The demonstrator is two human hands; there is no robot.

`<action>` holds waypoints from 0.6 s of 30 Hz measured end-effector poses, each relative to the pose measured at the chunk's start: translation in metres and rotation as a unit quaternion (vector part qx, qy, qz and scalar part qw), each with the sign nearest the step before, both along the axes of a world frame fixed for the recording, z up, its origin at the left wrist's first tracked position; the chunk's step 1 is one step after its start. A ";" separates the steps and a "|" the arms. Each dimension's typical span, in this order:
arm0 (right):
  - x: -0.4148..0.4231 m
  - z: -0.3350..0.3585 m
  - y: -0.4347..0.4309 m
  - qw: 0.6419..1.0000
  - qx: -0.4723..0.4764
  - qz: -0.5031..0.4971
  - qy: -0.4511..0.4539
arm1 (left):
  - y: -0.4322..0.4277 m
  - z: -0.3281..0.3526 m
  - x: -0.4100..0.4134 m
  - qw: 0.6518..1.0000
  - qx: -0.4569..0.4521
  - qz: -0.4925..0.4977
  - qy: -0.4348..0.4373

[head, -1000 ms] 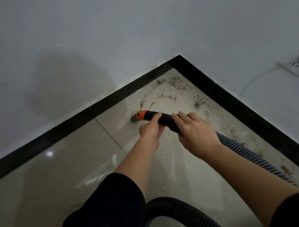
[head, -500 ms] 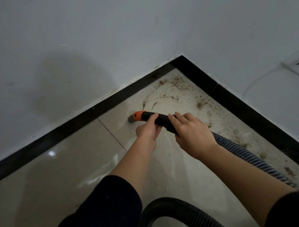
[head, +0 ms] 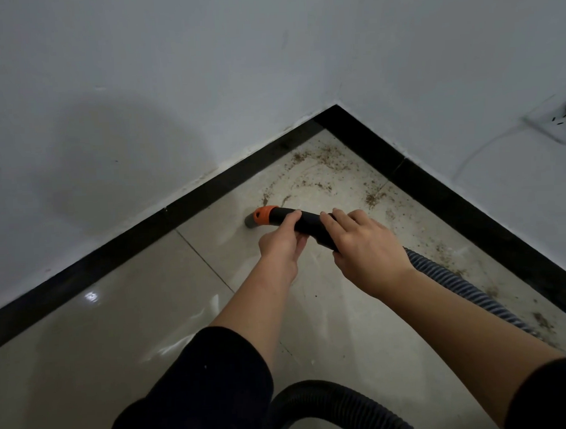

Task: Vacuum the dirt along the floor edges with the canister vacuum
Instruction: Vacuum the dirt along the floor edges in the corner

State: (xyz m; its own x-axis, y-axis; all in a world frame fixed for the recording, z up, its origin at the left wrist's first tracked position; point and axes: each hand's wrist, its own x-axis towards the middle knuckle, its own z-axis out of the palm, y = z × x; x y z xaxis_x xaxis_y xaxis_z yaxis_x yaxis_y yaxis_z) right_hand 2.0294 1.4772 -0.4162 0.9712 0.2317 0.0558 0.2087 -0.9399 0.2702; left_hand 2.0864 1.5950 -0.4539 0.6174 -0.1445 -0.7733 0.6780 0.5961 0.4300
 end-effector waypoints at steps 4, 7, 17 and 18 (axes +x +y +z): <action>0.003 0.000 -0.006 1.000 -0.001 -0.005 0.008 | -0.007 0.001 0.004 1.000 -0.001 -0.004 -0.001; 0.006 0.000 -0.012 1.000 -0.003 -0.008 0.000 | -0.013 0.001 0.007 1.000 -0.004 -0.010 -0.001; 0.015 -0.003 -0.021 1.000 -0.016 -0.007 -0.007 | -0.022 -0.002 0.017 1.000 -0.008 -0.017 0.001; 0.016 -0.003 -0.021 1.000 -0.016 -0.008 -0.006 | -0.022 -0.002 0.018 1.000 -0.008 -0.017 0.000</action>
State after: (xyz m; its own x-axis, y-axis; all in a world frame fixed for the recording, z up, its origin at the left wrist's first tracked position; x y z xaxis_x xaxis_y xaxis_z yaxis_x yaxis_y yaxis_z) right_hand 2.0455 1.4562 -0.4191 0.9742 0.2173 0.0604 0.1895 -0.9338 0.3035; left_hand 2.1041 1.5730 -0.4563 0.6115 -0.1783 -0.7709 0.6984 0.5796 0.4199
